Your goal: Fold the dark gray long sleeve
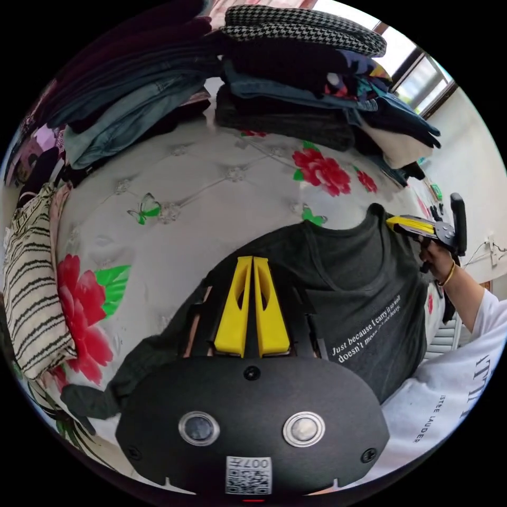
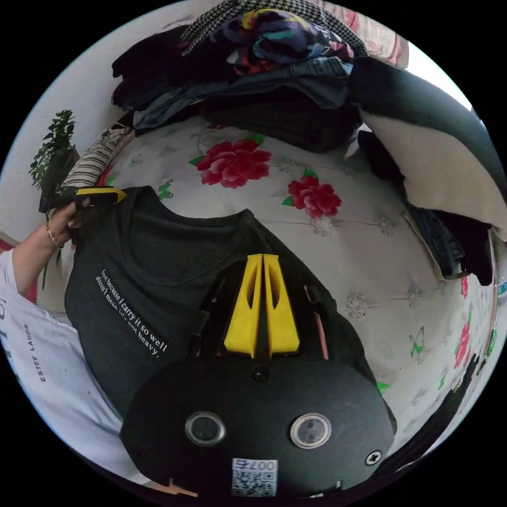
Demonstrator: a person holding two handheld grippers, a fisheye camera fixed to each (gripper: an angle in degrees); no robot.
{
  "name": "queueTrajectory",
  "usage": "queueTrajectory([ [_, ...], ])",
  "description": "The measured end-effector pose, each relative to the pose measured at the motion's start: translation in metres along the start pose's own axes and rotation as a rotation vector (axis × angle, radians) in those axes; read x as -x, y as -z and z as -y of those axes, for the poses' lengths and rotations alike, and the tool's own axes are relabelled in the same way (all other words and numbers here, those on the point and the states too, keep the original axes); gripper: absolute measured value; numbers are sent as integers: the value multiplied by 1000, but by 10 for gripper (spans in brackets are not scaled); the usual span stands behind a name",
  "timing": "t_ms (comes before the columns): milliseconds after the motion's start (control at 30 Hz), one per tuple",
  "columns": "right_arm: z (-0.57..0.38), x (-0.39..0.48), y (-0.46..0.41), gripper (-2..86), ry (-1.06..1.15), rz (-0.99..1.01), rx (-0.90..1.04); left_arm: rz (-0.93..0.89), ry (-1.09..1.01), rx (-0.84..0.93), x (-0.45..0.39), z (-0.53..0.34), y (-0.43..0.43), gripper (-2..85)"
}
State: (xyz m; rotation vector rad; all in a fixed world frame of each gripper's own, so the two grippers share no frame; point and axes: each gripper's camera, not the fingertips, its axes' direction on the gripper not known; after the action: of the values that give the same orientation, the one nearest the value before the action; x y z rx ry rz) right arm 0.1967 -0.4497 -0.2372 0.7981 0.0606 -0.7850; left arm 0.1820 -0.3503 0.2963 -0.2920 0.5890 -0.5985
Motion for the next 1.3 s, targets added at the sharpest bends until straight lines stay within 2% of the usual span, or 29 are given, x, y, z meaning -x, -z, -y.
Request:
queueTrajectory([
  [167,16,-25,-8,-3,-54,29,14,25,42,-46,12,34,-4,-9],
  [300,6,-28,-5,-3,-110,79,23,-31,140,-60,23,32,5,-3],
  [467,-46,-1,63,-3,-81,47,-238,-31,254,-201,40,-41,75,43],
  [567,-82,17,81,-3,-69,94,-254,100,406,-249,69,-115,121,63],
  [633,-104,27,80,-3,-82,135,-212,279,532,-250,102,-171,154,71],
  [800,-125,51,75,-2,-70,220,-176,448,661,-137,180,-225,190,103],
  [867,-124,63,73,-2,-39,229,-163,473,608,-75,196,-220,191,118],
  [1000,-114,82,76,-1,7,272,-160,582,328,101,199,-176,174,116],
  [1100,-110,95,81,-1,45,270,-166,723,59,212,185,-137,160,77],
  [1133,-110,99,83,-1,58,265,-170,769,-47,258,179,-124,153,32],
  [1233,-111,105,91,-1,73,261,-178,760,-193,371,181,-99,151,-3],
  [1267,-111,106,92,-1,73,261,-178,727,-194,375,185,-94,159,-4],
  [1300,-113,106,96,-1,74,258,-183,619,-171,368,195,-86,181,-7],
])
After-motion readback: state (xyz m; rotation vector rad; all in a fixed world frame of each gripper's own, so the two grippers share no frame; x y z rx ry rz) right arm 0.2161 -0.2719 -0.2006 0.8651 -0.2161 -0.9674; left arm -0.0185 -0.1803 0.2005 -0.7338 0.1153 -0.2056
